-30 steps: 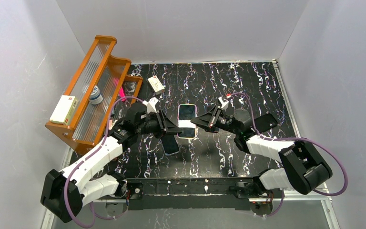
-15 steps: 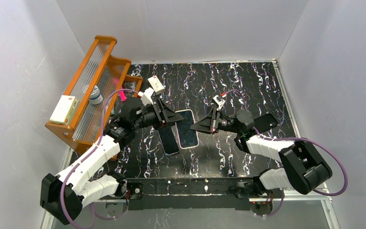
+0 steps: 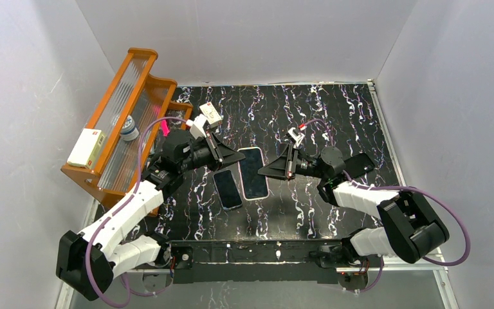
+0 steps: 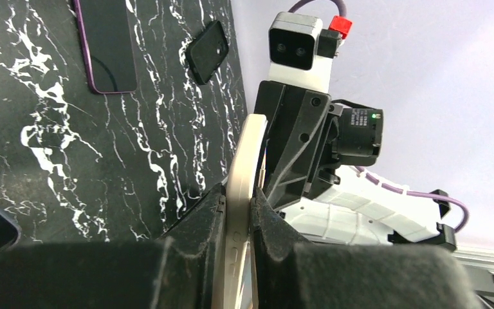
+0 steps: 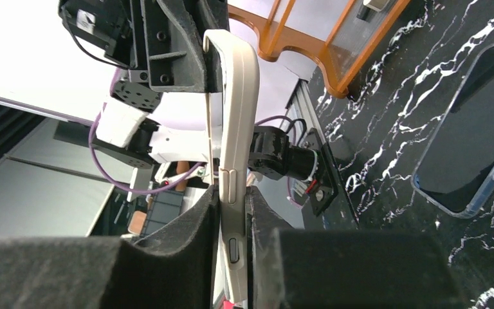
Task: Put the phone into the phone case
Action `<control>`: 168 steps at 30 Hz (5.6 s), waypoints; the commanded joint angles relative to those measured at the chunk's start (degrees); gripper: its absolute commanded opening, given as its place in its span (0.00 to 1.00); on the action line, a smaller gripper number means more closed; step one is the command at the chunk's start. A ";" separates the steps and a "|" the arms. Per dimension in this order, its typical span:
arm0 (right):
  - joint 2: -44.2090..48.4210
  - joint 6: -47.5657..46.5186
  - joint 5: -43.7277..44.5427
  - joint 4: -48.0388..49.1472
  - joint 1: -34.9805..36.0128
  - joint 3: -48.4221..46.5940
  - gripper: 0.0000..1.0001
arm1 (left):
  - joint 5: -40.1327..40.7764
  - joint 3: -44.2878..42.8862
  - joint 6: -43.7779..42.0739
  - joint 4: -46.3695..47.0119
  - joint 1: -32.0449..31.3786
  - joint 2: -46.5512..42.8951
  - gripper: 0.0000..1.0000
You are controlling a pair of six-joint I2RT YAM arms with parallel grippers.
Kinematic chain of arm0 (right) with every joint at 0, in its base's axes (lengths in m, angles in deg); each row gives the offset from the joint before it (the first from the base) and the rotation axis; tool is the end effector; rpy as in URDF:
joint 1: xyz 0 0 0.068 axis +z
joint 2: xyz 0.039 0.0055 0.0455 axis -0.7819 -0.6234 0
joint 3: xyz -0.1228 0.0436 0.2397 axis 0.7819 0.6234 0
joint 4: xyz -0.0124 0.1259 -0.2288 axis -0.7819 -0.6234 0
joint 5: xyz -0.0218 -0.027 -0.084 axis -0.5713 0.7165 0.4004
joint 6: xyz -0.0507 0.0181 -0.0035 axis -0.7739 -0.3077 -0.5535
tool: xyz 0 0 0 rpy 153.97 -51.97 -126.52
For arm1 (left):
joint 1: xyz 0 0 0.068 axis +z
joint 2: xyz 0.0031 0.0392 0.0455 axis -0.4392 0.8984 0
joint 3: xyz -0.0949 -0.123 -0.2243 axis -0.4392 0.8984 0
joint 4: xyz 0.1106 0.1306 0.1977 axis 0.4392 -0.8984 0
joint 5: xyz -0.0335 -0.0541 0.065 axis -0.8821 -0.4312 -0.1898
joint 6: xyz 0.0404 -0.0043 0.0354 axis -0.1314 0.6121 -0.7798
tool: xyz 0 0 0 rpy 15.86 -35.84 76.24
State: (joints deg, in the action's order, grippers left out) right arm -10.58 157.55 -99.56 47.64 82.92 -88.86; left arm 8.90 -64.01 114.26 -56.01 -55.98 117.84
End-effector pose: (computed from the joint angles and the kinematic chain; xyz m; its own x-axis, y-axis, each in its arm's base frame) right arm 0.2029 0.1547 0.2400 -0.9013 0.2325 -0.3656 -0.3889 -0.0619 0.9192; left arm 0.2019 -0.1359 0.3153 -0.8140 -0.4318 -0.3886 0.2705 0.3104 -0.9113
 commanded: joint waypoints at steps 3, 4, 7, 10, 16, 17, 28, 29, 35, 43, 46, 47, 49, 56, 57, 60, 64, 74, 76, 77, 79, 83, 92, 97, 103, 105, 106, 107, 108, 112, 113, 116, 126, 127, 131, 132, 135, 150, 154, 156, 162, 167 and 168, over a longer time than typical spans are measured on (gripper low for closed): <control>3.23 -3.90 0.31 -2.45 0.60 -4.89 0.45 | -4.06 -2.11 -3.91 -0.62 -0.21 -0.35 0.00; 3.42 -3.88 0.57 -2.44 0.60 -5.03 0.48 | -5.65 -1.91 -3.38 1.10 -0.21 -0.42 0.00; 3.50 -3.47 0.57 -2.27 0.58 -6.24 0.57 | -9.35 -1.61 -2.41 5.26 -0.21 -0.69 0.00; 3.01 -2.75 0.78 -1.98 0.22 -7.08 0.60 | -12.45 -1.45 -1.92 7.88 -0.21 -0.79 0.00; 0.63 0.86 0.69 3.02 -0.54 -7.26 0.42 | -13.81 -2.12 -4.69 3.97 -0.21 -0.37 0.00; 0.37 1.10 0.79 3.26 -0.56 -7.33 0.35 | -13.21 -2.25 -5.56 2.31 -0.21 -0.36 0.00; 3.64 -6.88 6.84 -9.92 -0.66 -6.54 0.01 | -6.24 -4.39 -12.61 -11.53 -0.21 0.26 0.00; 3.73 -7.44 7.16 -10.95 -0.64 -6.64 0.01 | -5.98 -4.44 -13.00 -11.88 -0.21 0.22 0.05; 2.73 -9.14 8.61 -12.29 -0.89 -6.54 0.01 | -0.31 -7.18 -19.27 -18.66 -0.21 -1.12 0.47; -4.74 -19.20 9.76 -22.20 -2.71 -13.25 0.01 | 7.90 -12.10 -32.19 -31.60 -0.21 -2.66 0.94; -9.83 -22.40 9.92 -25.29 -3.20 -18.15 0.01 | 12.39 -12.29 -35.95 -34.55 -0.21 -3.37 0.98; -11.59 -23.70 10.07 -26.73 -3.44 -19.75 0.01 | 13.20 -12.00 -37.05 -34.89 -0.21 -3.69 0.98; -16.29 -26.59 10.01 -29.94 -3.62 -23.37 0.01 | 14.17 -11.18 -39.27 -35.25 -0.21 -4.31 0.98; -29.03 -30.89 8.78 -35.89 -4.23 -33.07 0.01 | 14.76 -9.01 -45.67 -36.69 -0.21 -4.79 0.98; -30.73 -31.70 8.89 -36.97 -4.24 -34.62 0.01 | 14.94 -8.59 -46.09 -36.71 -0.21 -5.22 0.98; -35.10 -33.63 10.49 -40.55 -4.44 -39.20 0.01 | 15.99 -7.47 -46.21 -36.32 -0.21 -7.03 0.98; -40.16 -34.61 10.84 -42.22 -5.16 -44.12 0.01 | 16.76 -6.53 -45.12 -35.89 -0.21 -8.92 0.98; -46.38 -36.47 12.29 -44.66 -6.07 -47.21 0.15 | 16.74 -6.58 -41.57 -36.77 -0.21 -9.13 0.98; -46.86 -37.02 13.29 -45.38 -6.15 -47.19 0.18 | 16.62 -6.39 -40.86 -37.15 -0.21 -8.70 0.98; -47.15 -37.16 13.47 -45.58 -6.35 -47.23 0.21 | 16.57 -6.11 -40.57 -37.17 -0.21 -8.52 0.98; -47.45 -37.21 13.63 -46.20 -6.65 -47.65 0.28 | 16.29 -5.61 -40.00 -37.26 -0.21 -8.09 0.98; -46.57 -38.29 15.57 -49.57 -7.27 -48.56 0.45 | 15.38 -5.55 -39.52 -37.72 -0.21 -7.25 0.98; -40.34 -41.10 21.09 -65.75 -8.19 -49.30 0.72 | 16.79 -6.83 -37.51 -38.73 -0.21 -6.07 0.98; -35.63 -42.37 25.58 -72.66 -8.19 -47.17 0.91 | 18.79 -6.03 -36.02 -38.62 -0.21 -6.51 0.98; -29.61 -42.22 35.37 -80.37 -8.19 -44.98 0.99 | 23.49 -8.48 -35.68 -41.33 -0.21 -3.91 0.98; -28.28 -42.27 39.20 -83.05 -8.14 -44.99 0.99 | 25.74 -10.38 -36.26 -42.59 -0.21 -1.94 0.98; -27.67 -42.20 41.32 -84.17 -8.18 -44.99 0.99 | 26.66 -11.24 -36.46 -43.02 -0.21 -1.41 0.98; -27.15 -42.00 43.37 -85.22 -8.10 -44.99 0.99 | 27.48 -12.01 -36.66 -43.31 -0.21 -0.99 0.98; -26.87 -41.39 45.43 -86.33 -8.03 -45.10 0.99 | 27.69 -12.59 -36.78 -43.38 -0.21 -0.71 0.98; -26.21 -39.79 52.20 -90.49 -7.71 -45.39 0.99 | 31.33 -13.74 -36.55 -43.13 -0.21 -0.09 0.98; -26.17 -39.06 53.83 -91.58 -7.60 -45.54 0.99 | 32.16 -13.99 -36.16 -43.06 -0.21 0.28 0.98; -25.99 -36.23 58.70 -94.49 -7.45 -45.78 0.99 | 34.66 -15.05 -34.80 -42.72 -0.21 1.84 0.98; -26.27 -32.33 60.57 -96.01 -7.17 -45.27 0.99 | 37.72 -16.69 -33.82 -38.77 -0.21 7.64 0.97; -26.13 -32.05 61.64 -96.72 -7.20 -45.40 0.99 | 37.74 -16.41 -34.00 -38.45 -0.21 7.62 0.97; -23.87 -27.88 68.06 -100.48 -7.52 -45.58 0.99 | 37.63 -14.45 -35.46 -37.16 -0.21 6.36 0.97; -22.97 -26.81 69.32 -101.08 -7.95 -45.27 0.99 | 37.73 -13.75 -36.10 -36.73 -0.21 5.80 0.97; -19.55 -24.28 72.39 -101.85 -10.15 -43.77 0.99 | 37.68 -11.21 -37.46 -35.54 -0.21 4.04 0.97; -18.80 -25.06 72.05 -99.88 -24.14 -40.69 0.66 | 35.62 -5.89 -41.80 -33.90 -0.21 -0.70 0.98; -21.94 -24.79 71.96 -99.46 -25.27 -41.37 0.55 | 34.96 -5.42 -41.35 -33.74 -0.21 -1.31 0.98; -23.39 -24.23 71.49 -99.71 -25.86 -41.55 0.54 | 34.82 -5.28 -41.19 -33.78 -0.21 -1.47 0.98; -24.30 -22.47 70.56 -98.14 -27.13 -39.57 0.50 | 35.32 -5.32 -41.35 -33.76 -0.21 -1.96 0.98; -24.65 -22.41 69.10 -96.03 -28.09 -37.75 0.43 | 35.56 -5.53 -41.49 -33.90 -0.21 -1.41 0.98; -24.71 -22.33 68.79 -95.75 -28.20 -37.44 0.42 | 35.81 -5.47 -41.45 -33.91 -0.21 -1.52 0.98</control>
State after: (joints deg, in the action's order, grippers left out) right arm -35.36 133.85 -30.12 -50.09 55.51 -127.52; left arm 44.01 -69.60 73.43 -89.89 -56.38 117.27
